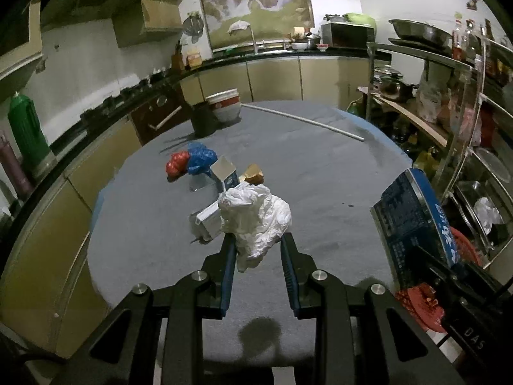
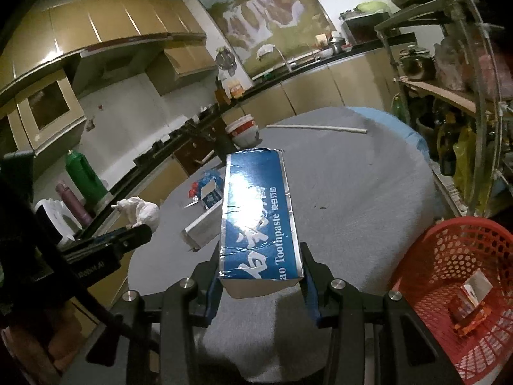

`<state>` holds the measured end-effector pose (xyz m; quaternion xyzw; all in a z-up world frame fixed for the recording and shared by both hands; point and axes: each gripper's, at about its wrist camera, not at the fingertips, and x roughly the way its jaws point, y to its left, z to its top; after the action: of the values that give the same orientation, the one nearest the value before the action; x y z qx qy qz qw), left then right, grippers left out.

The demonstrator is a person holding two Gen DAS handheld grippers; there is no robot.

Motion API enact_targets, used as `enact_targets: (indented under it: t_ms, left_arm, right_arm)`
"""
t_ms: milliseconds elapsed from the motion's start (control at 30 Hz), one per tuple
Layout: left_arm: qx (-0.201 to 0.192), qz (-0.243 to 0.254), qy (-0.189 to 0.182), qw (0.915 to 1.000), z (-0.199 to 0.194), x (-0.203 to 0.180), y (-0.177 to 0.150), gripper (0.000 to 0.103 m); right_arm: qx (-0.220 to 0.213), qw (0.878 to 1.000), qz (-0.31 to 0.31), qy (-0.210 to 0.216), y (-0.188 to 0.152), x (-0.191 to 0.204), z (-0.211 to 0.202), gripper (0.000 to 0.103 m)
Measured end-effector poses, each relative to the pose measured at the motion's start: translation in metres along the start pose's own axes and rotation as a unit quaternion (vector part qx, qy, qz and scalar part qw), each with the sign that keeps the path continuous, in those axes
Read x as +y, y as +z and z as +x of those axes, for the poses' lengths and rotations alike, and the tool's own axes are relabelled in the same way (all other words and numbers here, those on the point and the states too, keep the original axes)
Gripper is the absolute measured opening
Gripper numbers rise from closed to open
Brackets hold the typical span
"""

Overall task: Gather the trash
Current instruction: 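Carry the toothpaste carton and tissue over the red basket with both tools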

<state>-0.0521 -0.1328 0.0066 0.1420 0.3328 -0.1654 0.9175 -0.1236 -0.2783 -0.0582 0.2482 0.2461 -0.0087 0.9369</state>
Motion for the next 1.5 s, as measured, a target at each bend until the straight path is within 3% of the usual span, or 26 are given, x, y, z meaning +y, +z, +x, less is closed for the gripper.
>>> enact_targets:
  t_ms: [800, 1500]
  left_arm:
    - [-0.002, 0.071, -0.008, 0.9975, -0.012, -0.079, -0.009, 0.030]
    - [0.005, 0.146, -0.024, 0.9890, 0.006, -0.144, -0.008, 0.030]
  right_arm:
    - [-0.037, 0.998, 0.040, -0.029, -0.016, -0.054, -0.062, 0.045]
    - [-0.044, 0.990, 0.107, -0.078, -0.031, -0.125, -0.082, 0.045]
